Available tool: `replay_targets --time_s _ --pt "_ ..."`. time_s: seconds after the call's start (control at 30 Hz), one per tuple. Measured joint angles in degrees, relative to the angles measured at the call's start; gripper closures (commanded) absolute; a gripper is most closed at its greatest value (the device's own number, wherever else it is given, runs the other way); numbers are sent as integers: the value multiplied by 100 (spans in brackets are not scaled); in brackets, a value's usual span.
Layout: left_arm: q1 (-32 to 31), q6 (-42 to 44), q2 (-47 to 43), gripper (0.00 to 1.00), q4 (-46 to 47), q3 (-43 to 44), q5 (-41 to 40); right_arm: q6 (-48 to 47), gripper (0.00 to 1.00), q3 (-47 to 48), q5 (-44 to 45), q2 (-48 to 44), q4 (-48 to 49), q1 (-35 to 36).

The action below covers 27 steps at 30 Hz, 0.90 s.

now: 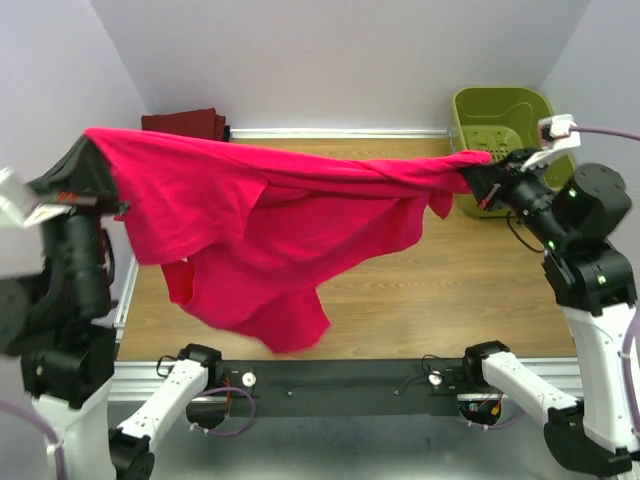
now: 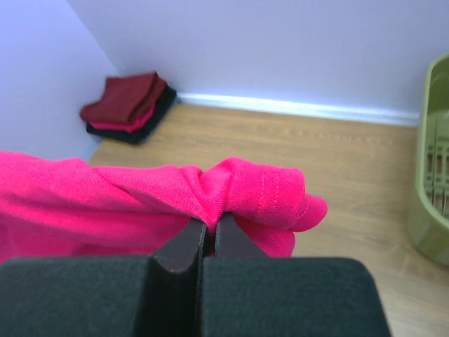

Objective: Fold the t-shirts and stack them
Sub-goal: Flatten the tshirt out

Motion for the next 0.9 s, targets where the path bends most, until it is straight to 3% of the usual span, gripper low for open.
replay_targets --time_s 0.13,0.2,0.27,0.3,0.37,0.43,0.53,0.63,0.77,0.9 --pt "11 -125 431 100 -74 -321 -2 52 92 -120 24 490 -83 -2" --pt "20 -245 708 97 186 -1084 -7 127 89 -341 101 916 -142 -11" --pt "42 -365 1104 83 258 -1840 -2 199 79 -516 245 1475 -203 -11" --pt "46 -446 1211 66 385 -2210 11 225 70 -586 321 1823 -212 -11" --pt "94 -560 2085 47 487 -2785 87 271 60 -643 518 2557 -236 -13" --pt "173 -719 2802 36 614 -2979 127 295 43 -643 898 3191 -240 -13" --pt "350 -894 3956 31 789 -2914 170 306 23 -404 1342 4205 -273 -13" --pt "424 -1043 4417 30 817 -2520 282 291 20 -168 1456 4562 -269 -17" --pt "426 -1300 4030 30 962 -2413 483 262 20 -157 1226 4321 -160 -17" --pt "417 -1650 3357 30 966 -2892 527 273 20 -953 671 3591 173 7"
